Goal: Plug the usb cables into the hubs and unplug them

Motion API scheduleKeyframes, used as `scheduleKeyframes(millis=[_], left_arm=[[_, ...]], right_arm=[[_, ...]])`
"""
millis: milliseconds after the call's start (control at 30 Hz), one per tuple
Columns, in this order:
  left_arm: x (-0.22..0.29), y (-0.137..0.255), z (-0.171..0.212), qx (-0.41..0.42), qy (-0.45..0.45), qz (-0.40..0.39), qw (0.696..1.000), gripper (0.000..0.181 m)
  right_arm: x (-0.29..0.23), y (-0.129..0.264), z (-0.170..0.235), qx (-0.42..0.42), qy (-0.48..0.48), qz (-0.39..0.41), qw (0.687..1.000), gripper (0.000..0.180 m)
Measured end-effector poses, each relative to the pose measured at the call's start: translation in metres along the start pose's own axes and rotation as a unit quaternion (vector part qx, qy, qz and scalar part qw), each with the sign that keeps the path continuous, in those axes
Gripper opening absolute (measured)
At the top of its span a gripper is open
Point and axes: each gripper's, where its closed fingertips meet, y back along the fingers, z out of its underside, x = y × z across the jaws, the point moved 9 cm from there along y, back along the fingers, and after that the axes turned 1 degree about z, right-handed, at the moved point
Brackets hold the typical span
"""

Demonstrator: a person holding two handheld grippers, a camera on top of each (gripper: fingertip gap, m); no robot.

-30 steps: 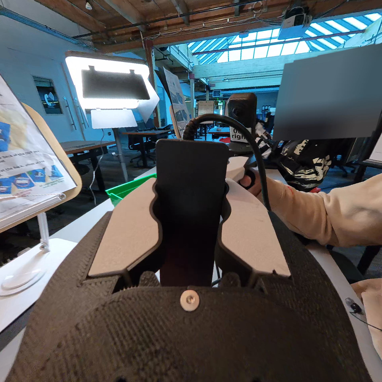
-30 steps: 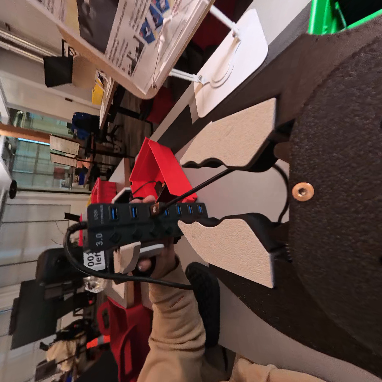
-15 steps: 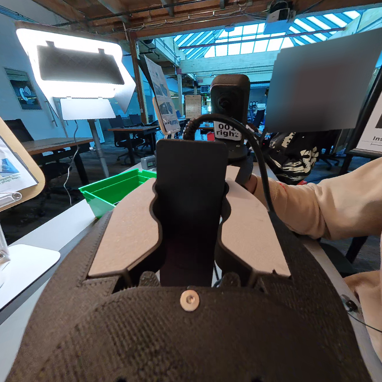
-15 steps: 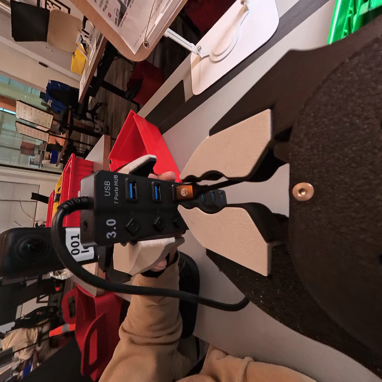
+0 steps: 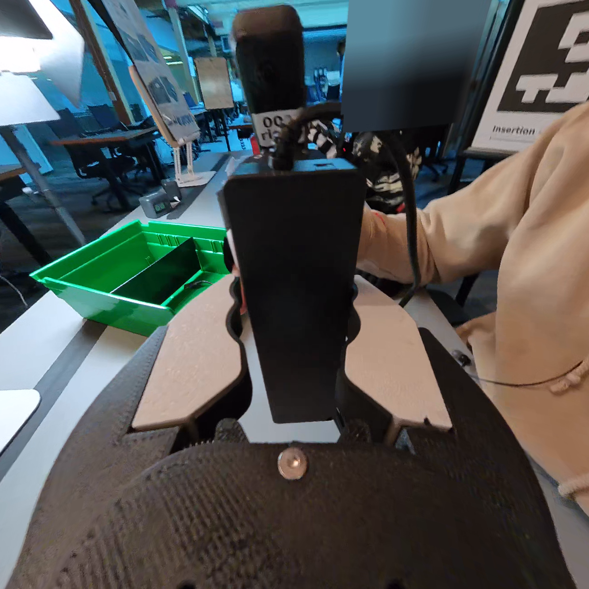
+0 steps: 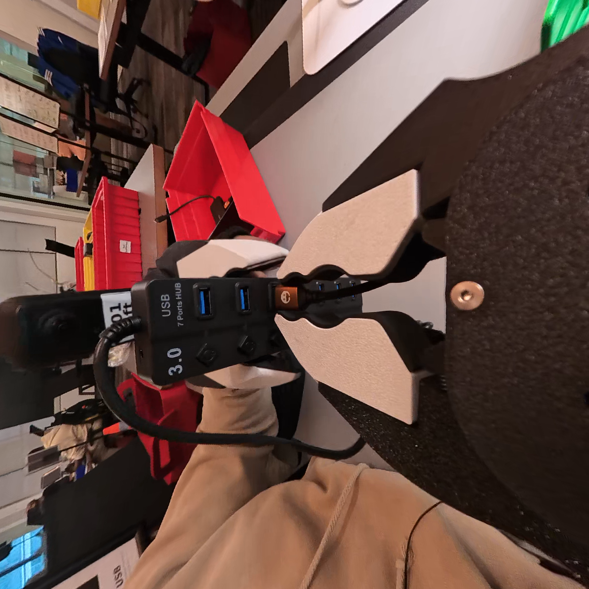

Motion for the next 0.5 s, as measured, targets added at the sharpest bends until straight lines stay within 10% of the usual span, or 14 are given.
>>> scheduleKeyframes(millis=[500], left_arm=[[-0.015, 0.035, -0.021, 0.069, 0.01, -0.072, 0.995, 0.056]], right_arm=[[0.016, 0.04, -0.011, 0.052, 0.013, 0.043, 0.998, 0.015]])
